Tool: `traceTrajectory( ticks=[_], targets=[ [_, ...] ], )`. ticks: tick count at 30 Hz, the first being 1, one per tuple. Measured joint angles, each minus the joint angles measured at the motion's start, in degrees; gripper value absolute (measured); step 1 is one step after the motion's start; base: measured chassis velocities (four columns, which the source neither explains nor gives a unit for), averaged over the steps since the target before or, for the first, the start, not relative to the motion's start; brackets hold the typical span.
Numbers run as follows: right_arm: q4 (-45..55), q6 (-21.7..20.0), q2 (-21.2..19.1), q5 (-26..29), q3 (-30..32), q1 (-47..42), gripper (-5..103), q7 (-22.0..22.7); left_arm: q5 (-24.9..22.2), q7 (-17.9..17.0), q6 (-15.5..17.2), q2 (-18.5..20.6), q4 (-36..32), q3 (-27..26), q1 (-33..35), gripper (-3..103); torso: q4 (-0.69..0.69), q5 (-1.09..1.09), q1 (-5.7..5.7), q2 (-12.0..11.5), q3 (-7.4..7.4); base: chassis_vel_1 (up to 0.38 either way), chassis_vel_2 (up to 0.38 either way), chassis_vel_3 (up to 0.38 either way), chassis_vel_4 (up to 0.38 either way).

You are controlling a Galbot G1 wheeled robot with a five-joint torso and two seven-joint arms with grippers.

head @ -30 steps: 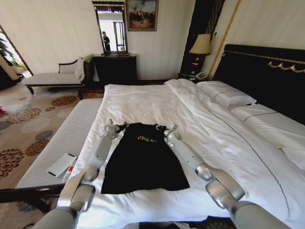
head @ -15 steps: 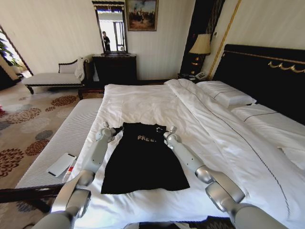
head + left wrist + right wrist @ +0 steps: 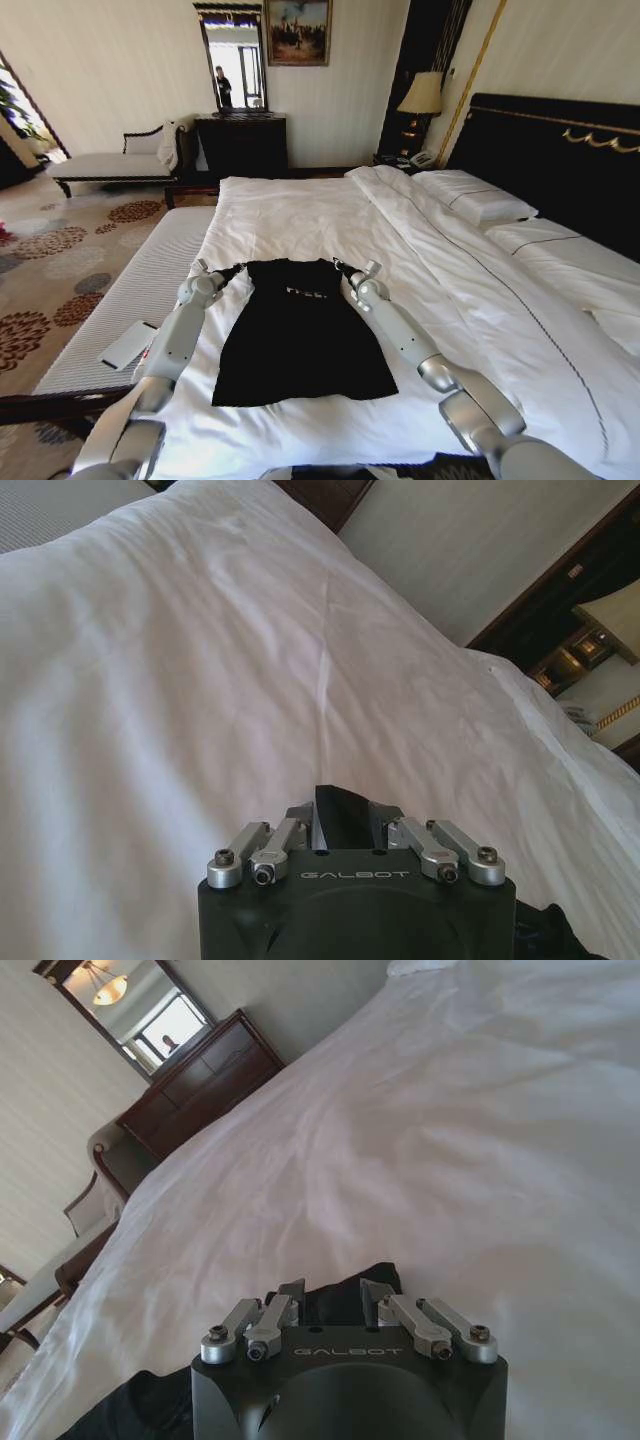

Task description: Fold the clothes on the bed.

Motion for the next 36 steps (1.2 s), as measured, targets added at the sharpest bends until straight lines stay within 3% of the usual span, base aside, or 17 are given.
traceTrajectory(
  ticks=[2,3,4,8,10,13,14,15,16,19,23,27,29,31,34,36],
  targets=[
    [-2.5,-1.4,1.0,0.9,0.6,0.8,39,1.5,0.0,-0.4,0.0,0.0,-0.6,0.0,0.4,44,-0.01,0.0,0.01,0.0,0.0,0.0,0.0,0.0,0.0],
    [-2.5,-1.4,1.0,0.9,0.6,0.8,39,1.5,0.0,-0.4,0.0,0.0,-0.6,0.0,0.4,44,-0.01,0.0,0.01,0.0,0.0,0.0,0.0,0.0,0.0],
    [-3.3,-1.5,1.3,0.9,0.8,1.1,44,1.6,-0.1,-0.5,0.0,0.0,-0.8,0.0,0.5,44,0.0,0.0,0.01,0.0,0.0,0.0,0.0,0.0,0.0],
    [-7.8,-2.1,2.4,-0.3,1.4,2.7,66,0.8,-1.1,-1.3,0.0,1.0,-2.3,0.1,1.1,66,0.0,0.0,0.0,0.0,0.0,0.0,0.0,0.0,0.0],
    [-8.2,-2.2,2.5,-0.5,1.4,2.9,66,0.6,-1.2,-1.4,0.0,1.2,-2.5,0.0,1.2,66,0.01,0.0,0.0,0.0,0.0,0.0,0.0,0.0,0.0],
    [-10.0,-2.4,2.8,-0.9,1.3,3.6,83,-0.6,-1.4,-1.8,0.1,1.9,-3.3,-0.1,1.7,82,0.0,0.0,0.0,0.0,0.0,0.0,0.0,0.0,0.0],
    [-10.3,-2.5,2.9,-1.1,1.2,3.8,83,-1.0,-1.4,-1.8,0.1,2.0,-3.4,-0.2,1.9,88,0.0,0.0,0.0,0.0,0.0,0.0,0.0,0.0,0.0],
    [-10.3,-2.5,2.9,-1.1,1.2,3.8,83,-1.0,-1.4,-1.8,0.1,2.0,-3.4,-0.2,1.9,88,0.0,0.0,0.0,0.0,0.0,0.0,0.0,0.0,0.0],
    [-11.1,-2.5,3.0,-1.8,0.7,4.1,94,-2.5,-1.4,-2.0,0.1,2.1,-3.6,-0.3,2.1,92,0.0,-0.01,0.0,0.0,0.0,0.0,0.0,0.0,0.0],
    [-12.3,-2.6,3.4,-3.2,0.0,4.5,101,-5.3,-1.4,-2.4,0.1,2.2,-4.0,-0.4,2.3,100,0.0,-0.01,0.0,0.0,0.0,0.0,0.0,0.0,0.0],
    [-12.4,-2.6,3.6,-3.6,-0.3,4.6,96,-6.4,-1.4,-2.5,0.1,2.2,-4.1,-0.4,2.4,100,0.0,0.0,0.0,0.0,0.0,0.0,0.0,0.0,0.0],
    [-12.7,-2.3,3.7,-4.4,-0.8,4.9,75,-8.0,-1.1,-2.6,0.0,2.1,-4.1,-0.5,2.5,100,0.01,0.0,0.01,0.0,0.0,0.0,0.0,0.0,0.0],
    [-12.9,-2.2,3.7,-4.6,-0.8,5.0,75,-8.2,-1.0,-2.6,0.0,2.0,-4.1,-0.5,2.5,100,0.01,0.0,0.0,0.0,0.0,0.0,0.0,0.0,0.0],
    [-13.3,-1.8,3.6,-5.3,-1.0,5.1,59,-8.5,-1.0,-2.7,0.0,1.8,-4.1,-0.6,2.5,100,0.0,0.0,0.01,0.0,0.0,0.0,0.0,0.0,0.0],
    [-13.4,-1.6,3.5,-5.6,-1.1,5.2,53,-8.8,-1.0,-2.7,-0.1,1.7,-4.1,-0.6,2.5,100,0.0,0.0,0.01,0.0,0.01,0.0,0.0,0.0,0.0],
    [-13.4,-1.5,3.4,-5.9,-1.1,5.2,42,-9.0,-1.0,-2.8,-0.1,1.6,-4.1,-0.6,2.4,100,0.0,0.0,0.01,0.0,0.0,0.0,0.0,0.0,0.0]
  ],
)
